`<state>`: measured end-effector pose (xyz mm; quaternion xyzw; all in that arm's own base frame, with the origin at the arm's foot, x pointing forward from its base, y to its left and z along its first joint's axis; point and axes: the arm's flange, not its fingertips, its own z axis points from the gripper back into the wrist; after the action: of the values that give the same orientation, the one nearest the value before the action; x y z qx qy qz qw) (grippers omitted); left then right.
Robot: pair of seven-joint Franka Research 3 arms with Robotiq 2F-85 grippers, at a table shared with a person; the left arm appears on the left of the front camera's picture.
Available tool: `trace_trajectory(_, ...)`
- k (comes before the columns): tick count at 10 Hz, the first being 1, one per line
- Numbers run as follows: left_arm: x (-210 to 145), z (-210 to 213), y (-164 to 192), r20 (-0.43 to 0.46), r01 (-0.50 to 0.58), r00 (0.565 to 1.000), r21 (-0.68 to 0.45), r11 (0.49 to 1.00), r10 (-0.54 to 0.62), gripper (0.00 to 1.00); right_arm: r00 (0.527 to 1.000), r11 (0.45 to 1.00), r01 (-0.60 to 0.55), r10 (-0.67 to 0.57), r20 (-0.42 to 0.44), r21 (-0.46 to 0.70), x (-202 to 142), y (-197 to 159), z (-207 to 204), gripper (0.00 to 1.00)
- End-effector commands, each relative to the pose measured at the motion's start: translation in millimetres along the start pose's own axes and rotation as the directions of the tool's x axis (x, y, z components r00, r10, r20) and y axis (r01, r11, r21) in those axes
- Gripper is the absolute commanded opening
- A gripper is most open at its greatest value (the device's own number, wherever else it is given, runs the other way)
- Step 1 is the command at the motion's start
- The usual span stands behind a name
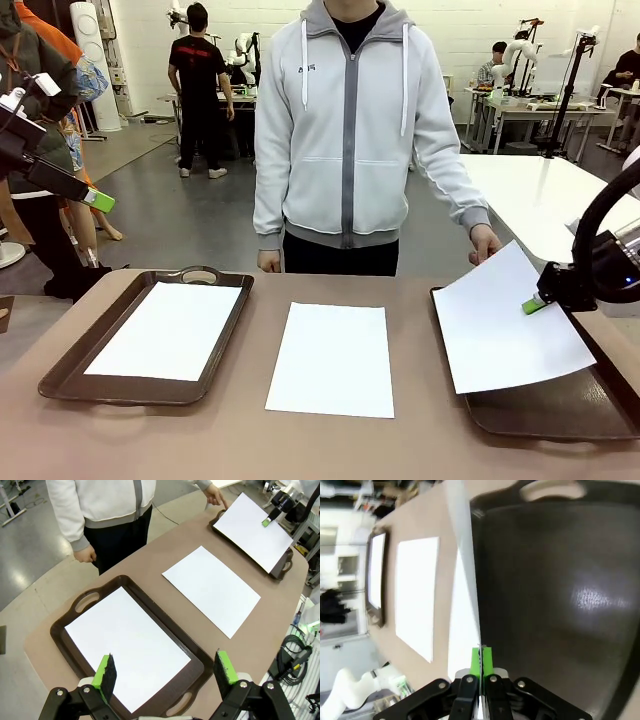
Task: Sort the A4 documents.
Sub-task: Place the A4 Paper in the designated Handle tray.
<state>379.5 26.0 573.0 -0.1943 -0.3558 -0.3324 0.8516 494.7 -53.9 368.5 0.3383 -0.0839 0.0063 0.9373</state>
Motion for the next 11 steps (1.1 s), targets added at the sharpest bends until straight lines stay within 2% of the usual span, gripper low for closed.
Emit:
trace_trajectory(1, -1, -1, 0, -0.006, 0.015, 1.000, 0.004, 1.000, -0.015, 1.00, 0.999, 0.994, 0.033, -0.036, -0.021, -0.106, -7, -3, -12, 0.01)
trace_trajectory(6, -1, -1, 0, -0.006, 0.015, 1.000, 0.004, 1.000, -0.015, 1.00, 0.992, 0.992, 0.028, -0.043, -0.121, -0.124, -2, -21, -10, 0.01)
trace_trajectory(11, -1, -1, 0, -0.006, 0.015, 1.000, 0.004, 1.000, -0.015, 1.00, 0.991, 0.991, 0.022, -0.039, -0.127, -0.132, 8, -26, -7, 0.01)
